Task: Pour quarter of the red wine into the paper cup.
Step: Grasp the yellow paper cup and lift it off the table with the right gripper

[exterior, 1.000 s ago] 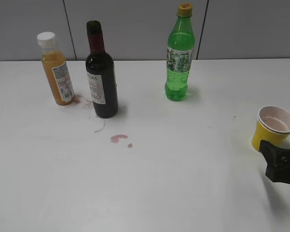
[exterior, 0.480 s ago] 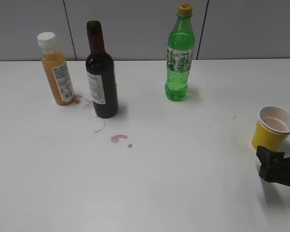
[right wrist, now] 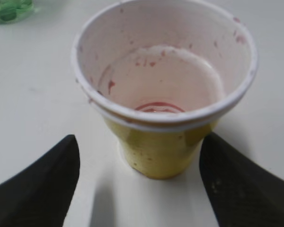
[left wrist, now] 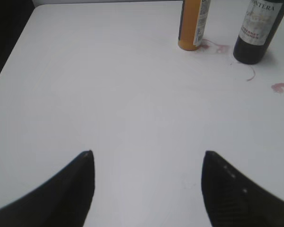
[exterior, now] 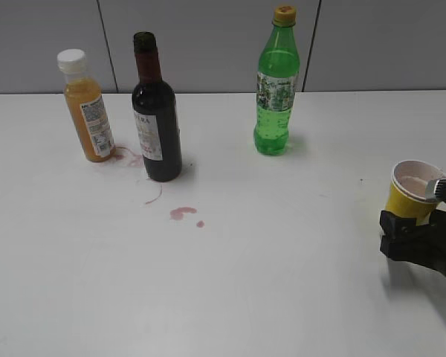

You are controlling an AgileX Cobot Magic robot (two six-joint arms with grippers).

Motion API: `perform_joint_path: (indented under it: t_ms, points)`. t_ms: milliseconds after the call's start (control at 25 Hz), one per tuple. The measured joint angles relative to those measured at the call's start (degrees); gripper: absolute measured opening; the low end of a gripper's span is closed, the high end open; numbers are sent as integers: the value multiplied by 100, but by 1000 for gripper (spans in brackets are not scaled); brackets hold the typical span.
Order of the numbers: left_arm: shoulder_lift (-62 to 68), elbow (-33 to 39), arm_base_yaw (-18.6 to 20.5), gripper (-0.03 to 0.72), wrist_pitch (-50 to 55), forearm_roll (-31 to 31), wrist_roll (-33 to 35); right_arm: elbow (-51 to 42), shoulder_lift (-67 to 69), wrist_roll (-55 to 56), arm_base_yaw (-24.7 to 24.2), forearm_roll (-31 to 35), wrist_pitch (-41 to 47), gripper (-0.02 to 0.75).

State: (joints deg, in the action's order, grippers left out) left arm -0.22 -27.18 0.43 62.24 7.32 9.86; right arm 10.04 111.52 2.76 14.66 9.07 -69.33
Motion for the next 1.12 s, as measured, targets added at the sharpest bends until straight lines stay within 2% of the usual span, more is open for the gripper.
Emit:
perform_joint_path:
  t_ms: [560, 1120]
  points:
    - [0, 0, 0, 517, 0, 0, 4, 697, 753, 129, 0, 213, -10, 592]
    - [0, 0, 0, 517, 0, 0, -1, 852, 862, 166, 0, 380, -10, 459]
